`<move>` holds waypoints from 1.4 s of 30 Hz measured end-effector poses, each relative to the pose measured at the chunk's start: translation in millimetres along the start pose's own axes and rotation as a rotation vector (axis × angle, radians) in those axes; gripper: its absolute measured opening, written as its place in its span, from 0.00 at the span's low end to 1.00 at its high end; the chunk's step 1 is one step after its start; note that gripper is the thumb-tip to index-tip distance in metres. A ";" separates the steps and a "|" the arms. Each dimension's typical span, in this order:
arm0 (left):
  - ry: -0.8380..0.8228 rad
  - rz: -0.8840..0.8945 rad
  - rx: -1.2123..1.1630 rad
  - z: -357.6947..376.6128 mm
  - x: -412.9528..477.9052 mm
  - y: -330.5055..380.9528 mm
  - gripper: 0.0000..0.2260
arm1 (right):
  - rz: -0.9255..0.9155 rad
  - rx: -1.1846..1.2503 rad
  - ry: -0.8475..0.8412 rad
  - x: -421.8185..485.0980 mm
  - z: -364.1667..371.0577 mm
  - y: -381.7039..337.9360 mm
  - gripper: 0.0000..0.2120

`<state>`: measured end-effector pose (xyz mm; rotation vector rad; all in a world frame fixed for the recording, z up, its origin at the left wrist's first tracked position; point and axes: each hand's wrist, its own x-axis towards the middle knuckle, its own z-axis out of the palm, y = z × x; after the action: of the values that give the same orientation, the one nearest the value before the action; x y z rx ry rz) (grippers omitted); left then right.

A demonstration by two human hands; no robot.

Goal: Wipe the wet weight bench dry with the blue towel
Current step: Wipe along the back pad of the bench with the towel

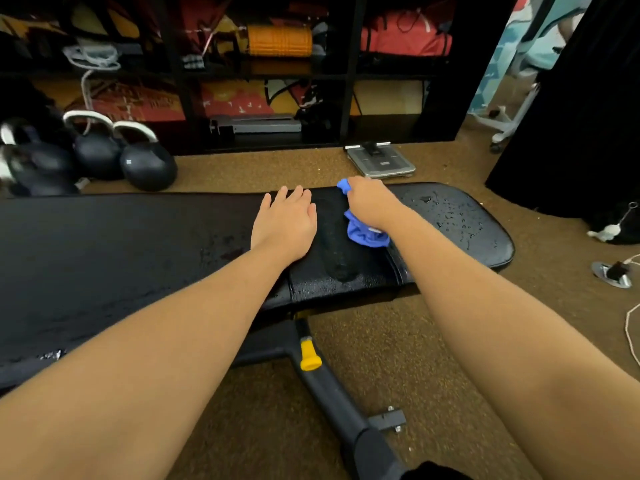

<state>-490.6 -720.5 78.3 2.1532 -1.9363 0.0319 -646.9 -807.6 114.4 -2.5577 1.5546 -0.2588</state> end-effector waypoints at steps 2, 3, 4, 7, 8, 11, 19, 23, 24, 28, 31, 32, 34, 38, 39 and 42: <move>-0.016 0.003 0.000 -2.4 -0.5 0.6 0.23 | 0.006 0.008 -0.013 0.0 4.4 2.1 0.14; -0.027 0.004 0.001 -3.9 -0.6 1.1 0.23 | 0.013 0.030 -0.010 -9.8 6.0 4.5 0.13; -0.038 0.001 0.001 -4.9 -1.1 1.6 0.23 | 0.021 0.046 -0.003 -25.9 6.2 5.9 0.12; -0.048 -0.007 -0.002 -6.4 -2.0 3.2 0.23 | -0.031 0.039 0.056 -89.1 7.9 13.2 0.07; -0.050 -0.008 -0.004 -7.1 -2.2 3.4 0.23 | -0.077 0.025 0.086 -111.8 8.6 14.6 0.08; -0.030 0.001 0.010 -6.2 -3.2 3.8 0.23 | -0.219 -0.105 0.075 -149.9 12.6 27.1 0.16; -0.004 0.014 0.031 1.6 3.6 -0.7 0.23 | -0.122 -0.032 -0.092 -11.4 -13.9 11.2 0.09; -0.007 0.020 0.025 -0.2 2.4 -0.7 0.23 | 0.002 -0.020 -0.138 18.3 -9.2 12.2 0.14; -0.008 0.022 0.027 -1.1 2.4 -0.5 0.23 | -0.020 0.003 -0.119 8.5 -8.2 13.6 0.13; -0.003 0.024 0.047 -0.2 0.3 -0.3 0.23 | -0.074 0.111 0.034 -73.1 -6.6 28.7 0.09; -0.004 0.028 0.053 -1.2 1.0 0.0 0.23 | -0.128 0.165 0.036 -113.4 -2.8 37.7 0.12; -0.008 0.025 0.047 -1.4 0.4 0.3 0.22 | -0.113 0.149 0.012 -115.3 -2.3 37.9 0.14; -0.008 0.020 0.043 -0.6 -0.9 0.4 0.22 | -0.075 0.121 -0.013 -108.6 -2.1 35.3 0.15; -0.048 0.017 0.046 -2.6 1.2 0.9 0.23 | -0.074 0.065 -0.016 -97.5 -4.6 27.0 0.15; -0.062 0.014 0.044 -4.0 0.6 1.6 0.23 | -0.081 0.049 -0.015 -92.2 -4.7 26.7 0.15; -0.055 0.025 0.048 -6.4 -2.5 2.6 0.23 | -0.075 -0.038 -0.031 -71.3 -5.5 23.6 0.19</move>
<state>-492.5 -717.0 84.5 2.1824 -2.0121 0.0239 -700.7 -755.1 109.6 -2.6398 1.4686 -0.1981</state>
